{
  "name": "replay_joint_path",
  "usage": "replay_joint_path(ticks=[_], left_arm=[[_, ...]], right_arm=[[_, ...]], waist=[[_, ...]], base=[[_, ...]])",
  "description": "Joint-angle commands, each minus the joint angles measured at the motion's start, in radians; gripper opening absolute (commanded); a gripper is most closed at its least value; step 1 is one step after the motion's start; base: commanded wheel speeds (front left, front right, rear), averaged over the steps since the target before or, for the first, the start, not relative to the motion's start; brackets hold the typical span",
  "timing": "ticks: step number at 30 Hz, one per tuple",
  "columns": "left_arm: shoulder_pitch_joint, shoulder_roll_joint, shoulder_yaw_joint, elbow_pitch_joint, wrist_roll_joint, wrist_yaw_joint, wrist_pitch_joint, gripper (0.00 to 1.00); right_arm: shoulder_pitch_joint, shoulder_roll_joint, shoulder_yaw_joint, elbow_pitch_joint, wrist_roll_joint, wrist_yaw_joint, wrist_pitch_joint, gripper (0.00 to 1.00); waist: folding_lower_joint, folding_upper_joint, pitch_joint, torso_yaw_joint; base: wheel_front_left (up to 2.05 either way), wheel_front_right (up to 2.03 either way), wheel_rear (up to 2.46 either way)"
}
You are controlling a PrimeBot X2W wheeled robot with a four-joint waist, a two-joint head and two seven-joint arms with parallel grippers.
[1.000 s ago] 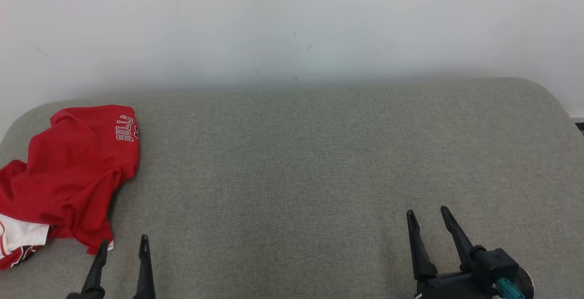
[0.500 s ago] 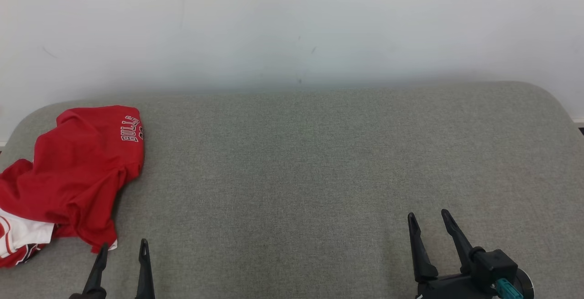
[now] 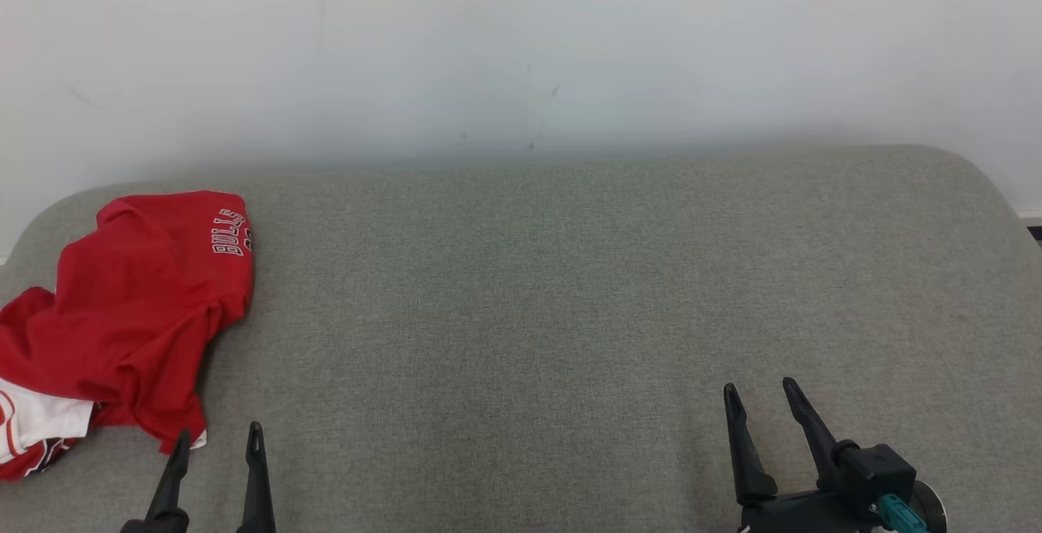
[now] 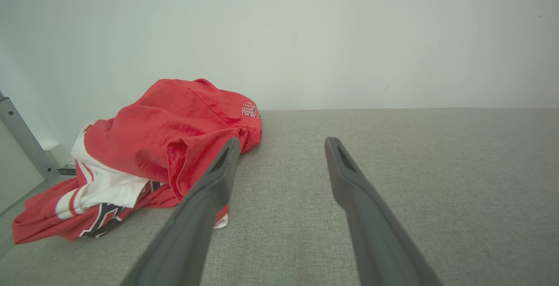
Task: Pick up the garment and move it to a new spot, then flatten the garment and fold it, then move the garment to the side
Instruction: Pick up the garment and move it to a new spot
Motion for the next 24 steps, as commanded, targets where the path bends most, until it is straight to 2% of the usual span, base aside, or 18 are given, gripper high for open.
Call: replay_joint_path(ticks=[1,10,16,24], left_arm=[[0.009,-0.003,0.003,0.002,-0.002,0.004,-0.004,1.00],[0.004,-0.002,0.006,0.009,-0.012,0.007,-0.004,1.00],[0.012,0.004,0.022,0.015,-0.011,0.009,-0.004,1.00],[0.028,0.005,0.033,0.020,-0.015,0.014,-0.004,1.00]], right_arm=[[-0.002,0.001,0.002,0.003,0.004,-0.002,-0.001,1.00],[0.004,0.001,-0.002,0.011,0.018,-0.002,-0.001,1.00],[0.003,0.001,0.002,0.014,0.023,-0.002,-0.001,1.00],[0.018,0.001,0.001,0.026,0.019,-0.002,-0.001,1.00]], waist=[[0.0000,-0.0001,0.000,0.001],[0.0000,-0.0001,0.000,0.050],[0.0000,-0.0001,0.002,0.110],[0.0000,-0.0001,-0.002,0.226]], base=[[0.00,0.00,0.00],[0.00,0.00,0.00],[0.00,0.00,0.00],[0.00,0.00,0.00]])
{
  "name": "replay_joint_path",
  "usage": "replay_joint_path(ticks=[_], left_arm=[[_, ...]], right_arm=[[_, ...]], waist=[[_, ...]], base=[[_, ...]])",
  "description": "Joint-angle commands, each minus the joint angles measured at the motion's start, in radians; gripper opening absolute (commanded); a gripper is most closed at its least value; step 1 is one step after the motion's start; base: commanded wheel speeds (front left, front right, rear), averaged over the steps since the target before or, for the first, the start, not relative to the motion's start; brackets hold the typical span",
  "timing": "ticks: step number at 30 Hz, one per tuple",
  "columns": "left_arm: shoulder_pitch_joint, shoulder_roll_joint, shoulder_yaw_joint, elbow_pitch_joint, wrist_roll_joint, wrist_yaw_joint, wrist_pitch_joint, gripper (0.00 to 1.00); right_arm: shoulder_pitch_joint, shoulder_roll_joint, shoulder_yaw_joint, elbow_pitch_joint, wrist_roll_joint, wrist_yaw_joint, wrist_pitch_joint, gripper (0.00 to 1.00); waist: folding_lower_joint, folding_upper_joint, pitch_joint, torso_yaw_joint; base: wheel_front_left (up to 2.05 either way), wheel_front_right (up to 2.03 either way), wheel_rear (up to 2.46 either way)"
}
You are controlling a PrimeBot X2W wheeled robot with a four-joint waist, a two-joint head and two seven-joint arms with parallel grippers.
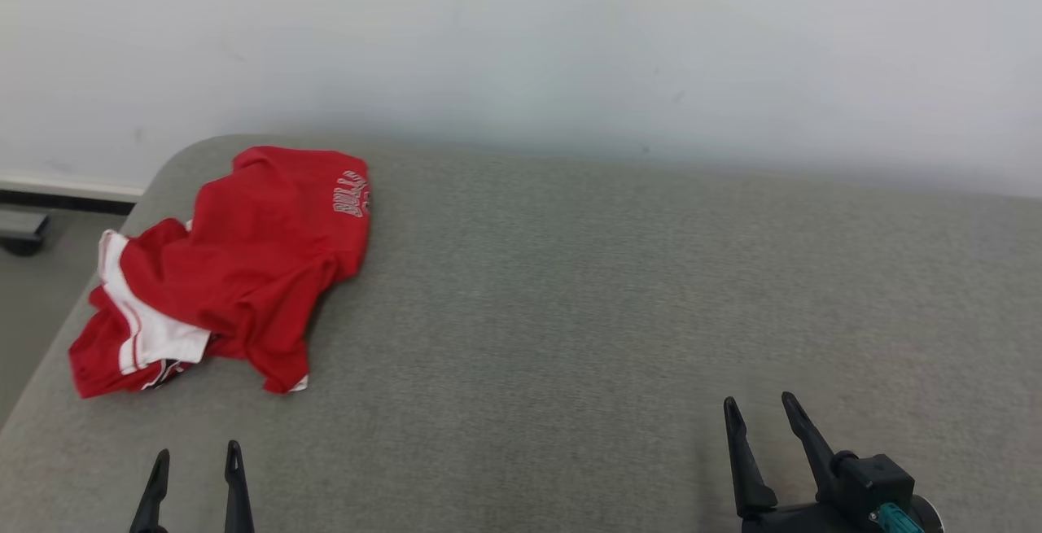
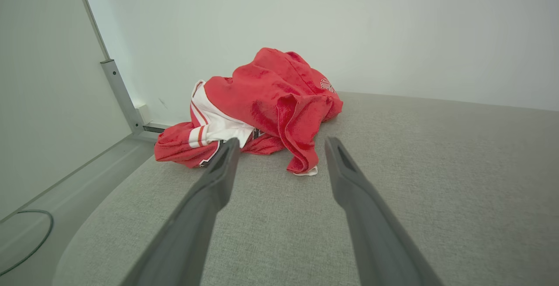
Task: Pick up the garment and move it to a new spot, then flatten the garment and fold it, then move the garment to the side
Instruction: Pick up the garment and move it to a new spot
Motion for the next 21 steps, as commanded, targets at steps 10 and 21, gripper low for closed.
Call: replay_joint_path(ticks=[10,21], left_arm=[[0.027,-0.003,0.003,-0.007,-0.015,0.016,-0.004,1.00],[0.039,-0.004,0.005,-0.012,-0.017,0.029,-0.004,1.00]], right_arm=[[0.009,0.001,-0.001,0.010,-0.004,-0.002,-0.001,1.00],[0.016,0.001,0.010,0.018,-0.006,-0.002,-0.001,1.00]], waist=[[0.0000,0.0000,-0.001,0.178],[0.0000,0.0000,-0.013,0.289]], base=[[0.00,0.00,0.00],[0.00,0.00,0.00]])
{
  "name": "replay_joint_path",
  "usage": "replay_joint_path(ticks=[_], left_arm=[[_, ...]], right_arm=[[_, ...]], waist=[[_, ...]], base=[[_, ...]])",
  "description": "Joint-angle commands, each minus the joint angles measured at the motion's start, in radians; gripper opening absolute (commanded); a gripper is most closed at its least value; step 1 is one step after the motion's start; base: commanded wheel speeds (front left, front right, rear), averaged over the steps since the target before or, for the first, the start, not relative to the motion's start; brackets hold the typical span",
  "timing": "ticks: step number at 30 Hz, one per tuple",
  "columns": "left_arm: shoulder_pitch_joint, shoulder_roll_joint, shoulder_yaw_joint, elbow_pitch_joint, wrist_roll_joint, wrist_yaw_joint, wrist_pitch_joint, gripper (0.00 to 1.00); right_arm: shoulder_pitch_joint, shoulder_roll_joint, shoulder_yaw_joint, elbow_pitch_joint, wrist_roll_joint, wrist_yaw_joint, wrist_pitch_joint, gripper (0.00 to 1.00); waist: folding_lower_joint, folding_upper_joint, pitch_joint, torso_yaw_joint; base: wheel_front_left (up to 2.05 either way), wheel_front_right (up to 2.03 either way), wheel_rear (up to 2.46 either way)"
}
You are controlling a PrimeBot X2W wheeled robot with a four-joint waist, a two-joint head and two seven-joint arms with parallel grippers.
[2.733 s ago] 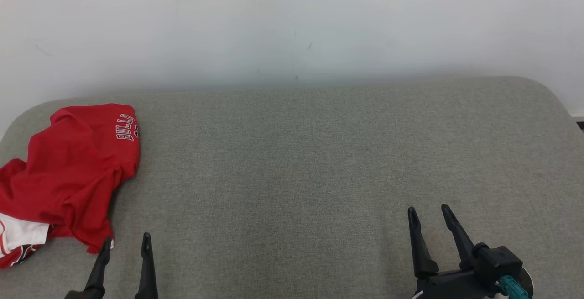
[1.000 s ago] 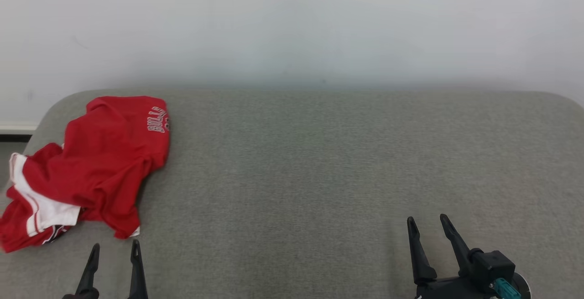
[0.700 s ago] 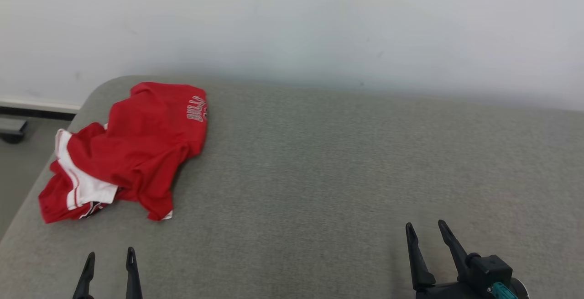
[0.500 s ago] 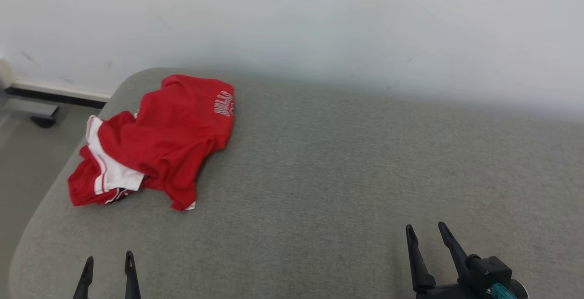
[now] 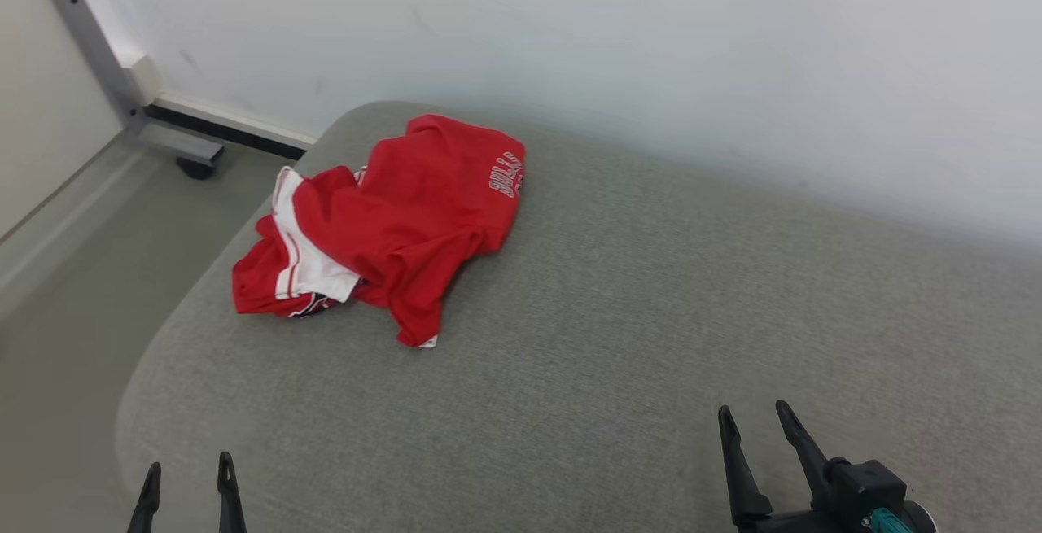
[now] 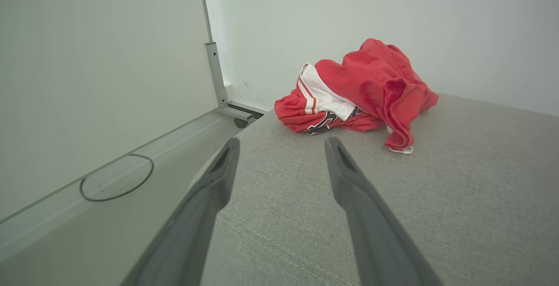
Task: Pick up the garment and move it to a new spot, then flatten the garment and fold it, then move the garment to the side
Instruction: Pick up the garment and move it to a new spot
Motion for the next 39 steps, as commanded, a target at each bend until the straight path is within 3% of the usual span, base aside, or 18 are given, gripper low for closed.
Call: replay_joint_path(ticks=[1,24,33,39], left_arm=[[0.016,-0.002,0.002,-0.003,-0.009,0.005,-0.004,1.00],[-0.009,-0.004,0.026,-0.029,-0.037,0.036,-0.004,1.00],[-0.160,0.018,0.082,-0.003,-0.086,0.011,-0.004,1.00],[-0.310,0.076,0.113,0.037,-0.115,-0.014,-0.004,1.00]], right_arm=[[0.008,0.001,0.004,0.004,0.000,-0.002,-0.001,1.00],[-0.014,0.001,0.026,0.010,-0.011,-0.002,-0.001,1.00],[-0.061,0.000,0.034,-0.002,-0.048,-0.002,-0.001,1.00],[-0.108,0.000,0.008,-0.020,-0.073,-0.002,0.000,1.00]], waist=[[0.0000,0.0000,-0.006,0.043],[0.0000,0.0000,0.006,0.069],[0.0000,0.0000,0.068,-0.059],[0.0000,0.0000,0.159,-0.177]], base=[[0.00,0.00,0.00],[0.00,0.00,0.00],[0.00,0.00,0.00],[0.00,0.00,0.00]])
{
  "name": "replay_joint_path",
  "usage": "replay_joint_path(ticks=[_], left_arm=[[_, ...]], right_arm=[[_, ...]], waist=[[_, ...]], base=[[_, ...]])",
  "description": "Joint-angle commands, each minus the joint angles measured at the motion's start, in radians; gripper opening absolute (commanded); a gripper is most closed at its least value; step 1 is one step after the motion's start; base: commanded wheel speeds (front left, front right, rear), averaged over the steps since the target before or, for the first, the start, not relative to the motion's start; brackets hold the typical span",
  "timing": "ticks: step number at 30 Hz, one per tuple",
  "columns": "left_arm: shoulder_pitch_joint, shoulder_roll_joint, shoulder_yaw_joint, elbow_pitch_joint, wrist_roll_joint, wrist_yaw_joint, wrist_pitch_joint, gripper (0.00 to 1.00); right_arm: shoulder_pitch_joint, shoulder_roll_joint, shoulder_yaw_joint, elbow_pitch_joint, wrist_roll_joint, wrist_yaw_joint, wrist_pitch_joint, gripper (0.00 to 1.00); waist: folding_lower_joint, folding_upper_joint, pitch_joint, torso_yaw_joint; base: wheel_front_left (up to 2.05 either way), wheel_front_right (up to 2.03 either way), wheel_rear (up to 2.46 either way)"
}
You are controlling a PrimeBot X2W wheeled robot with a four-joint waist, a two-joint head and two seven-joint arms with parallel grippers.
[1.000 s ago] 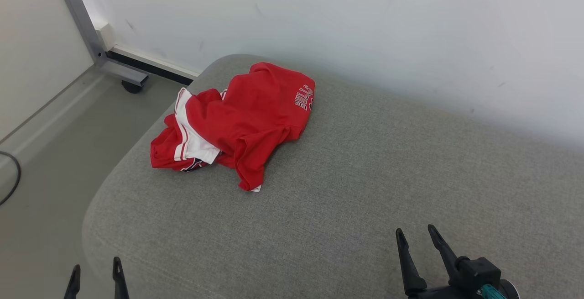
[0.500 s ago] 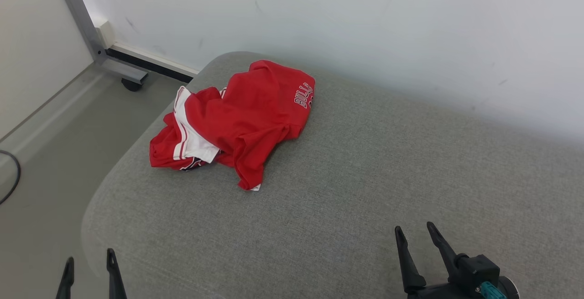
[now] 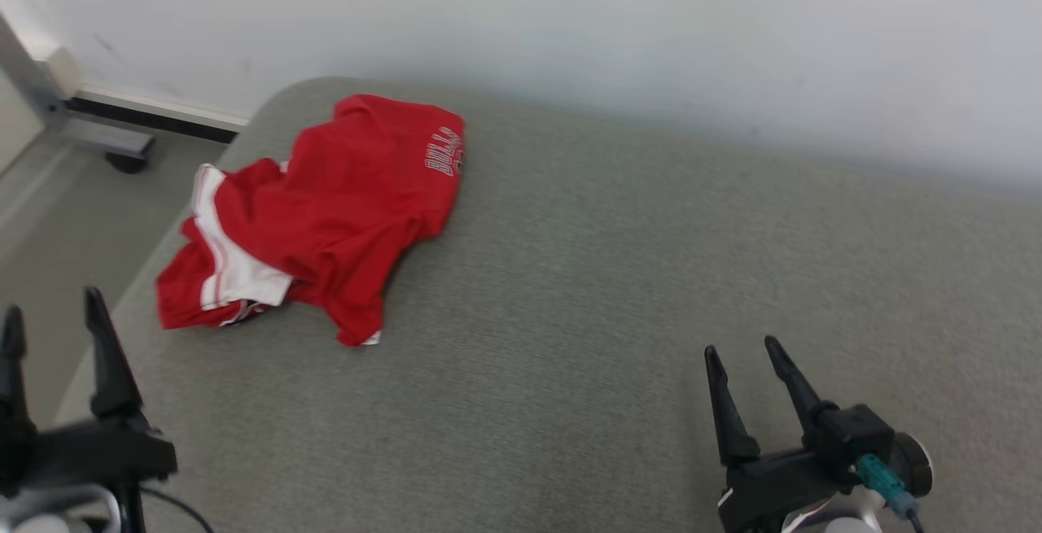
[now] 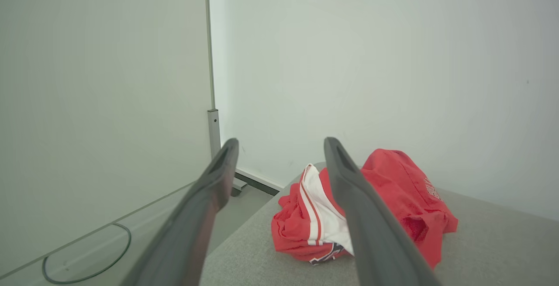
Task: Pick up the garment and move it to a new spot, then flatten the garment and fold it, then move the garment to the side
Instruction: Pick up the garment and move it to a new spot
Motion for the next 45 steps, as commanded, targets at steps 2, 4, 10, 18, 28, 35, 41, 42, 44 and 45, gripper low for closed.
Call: replay_joint_path(ticks=[2,4,10,18,28,35,41,42,44,45], left_arm=[[-0.059,0.017,0.012,0.013,-0.021,-0.006,-0.004,1.00],[-0.108,0.040,0.023,0.028,-0.035,-0.012,-0.004,1.00],[-0.237,0.118,0.037,0.109,-0.069,-0.024,0.019,1.00],[-0.361,0.219,0.019,0.205,-0.095,-0.033,0.102,1.00],[-0.468,0.332,-0.012,0.340,-0.143,-0.040,0.235,1.00],[-0.500,0.378,-0.041,0.471,-0.152,-0.035,0.392,1.00],[-0.510,0.386,-0.083,0.526,-0.147,-0.038,0.491,1.00],[-0.510,0.391,-0.090,0.525,-0.143,-0.038,0.493,0.35],[-0.511,0.393,-0.096,0.533,-0.142,-0.038,0.503,0.00],[-0.514,0.395,-0.101,0.532,-0.140,-0.038,0.498,0.00]], right_arm=[[-0.023,0.000,-0.007,-0.011,-0.006,-0.002,-0.001,1.00],[-0.035,0.000,-0.015,-0.018,-0.006,-0.002,-0.001,1.00],[-0.060,0.000,-0.023,-0.043,0.014,-0.002,0.000,1.00],[-0.082,0.001,-0.024,-0.063,0.038,-0.002,-0.001,1.00],[-0.104,0.001,-0.019,-0.072,0.052,-0.002,-0.001,1.00],[-0.104,0.001,-0.030,-0.074,0.052,-0.002,-0.001,1.00],[-0.102,0.001,-0.026,-0.070,0.047,-0.002,-0.001,1.00],[-0.102,0.001,-0.024,-0.069,0.047,-0.002,-0.001,1.00],[-0.100,0.001,-0.022,-0.066,0.046,-0.002,-0.001,1.00],[-0.098,0.001,-0.022,-0.065,0.047,-0.002,-0.001,1.00]], waist=[[0.0000,-0.0001,0.126,-0.138],[0.0000,-0.0001,0.158,-0.175],[0.0000,-0.0001,0.234,-0.272],[0.0000,-0.0001,0.293,-0.347],[0.0000,-0.0001,0.334,-0.391],[0.0000,-0.0001,0.339,-0.401],[0.0000,-0.0001,0.317,-0.395],[0.0000,-0.0001,0.313,-0.395],[0.0000,-0.0001,0.305,-0.394],[0.0000,-0.0001,0.299,-0.393]], base=[[0.00,0.00,0.00],[0.00,0.00,0.00],[0.00,0.00,0.00],[0.00,0.00,0.00],[0.00,0.00,0.00],[0.00,0.00,0.00],[0.00,0.00,0.00],[0.00,0.00,0.00],[0.00,0.00,0.00],[0.00,0.00,0.00]])
